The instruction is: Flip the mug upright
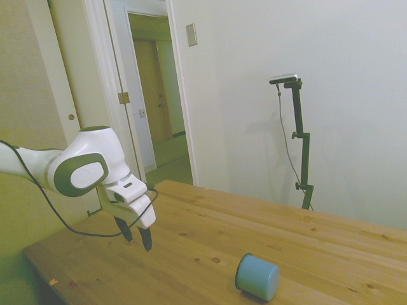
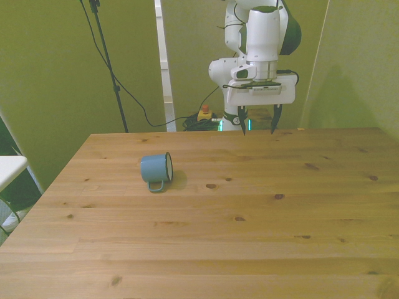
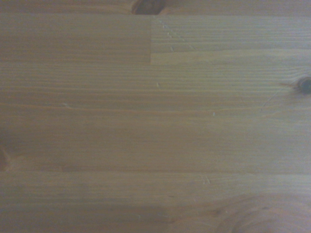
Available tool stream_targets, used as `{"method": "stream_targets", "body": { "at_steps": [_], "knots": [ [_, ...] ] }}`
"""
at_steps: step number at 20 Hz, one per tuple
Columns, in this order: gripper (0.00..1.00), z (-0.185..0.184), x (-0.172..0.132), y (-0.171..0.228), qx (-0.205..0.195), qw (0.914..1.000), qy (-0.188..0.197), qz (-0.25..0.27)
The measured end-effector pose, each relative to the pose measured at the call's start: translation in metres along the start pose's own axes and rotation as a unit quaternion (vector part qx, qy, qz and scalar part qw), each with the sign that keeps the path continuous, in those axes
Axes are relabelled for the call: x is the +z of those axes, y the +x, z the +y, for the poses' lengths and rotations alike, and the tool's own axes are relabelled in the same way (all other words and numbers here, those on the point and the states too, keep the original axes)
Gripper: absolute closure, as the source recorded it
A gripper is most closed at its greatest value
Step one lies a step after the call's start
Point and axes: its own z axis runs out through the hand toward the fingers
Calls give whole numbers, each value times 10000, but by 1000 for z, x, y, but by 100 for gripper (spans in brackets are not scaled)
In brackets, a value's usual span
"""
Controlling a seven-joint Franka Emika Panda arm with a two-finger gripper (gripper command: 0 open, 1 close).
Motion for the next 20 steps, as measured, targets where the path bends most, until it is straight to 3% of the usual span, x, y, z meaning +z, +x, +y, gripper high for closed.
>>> {"method": "stream_targets", "body": {
  "at_steps": [3, 9, 13, 16, 20],
  "knots": [
    [0, 2, 0, 4, -100, 9999, -32, -5],
    [0, 18, -4, 82, 321, 9969, -505, 518],
    [0, 11, 6, 108, 627, 9858, -1050, 1155],
    [0, -4, 11, 120, 800, 9775, -1177, 1559],
    [0, -3, 17, 121, 663, 9709, -1390, 1834]
  ]
}}
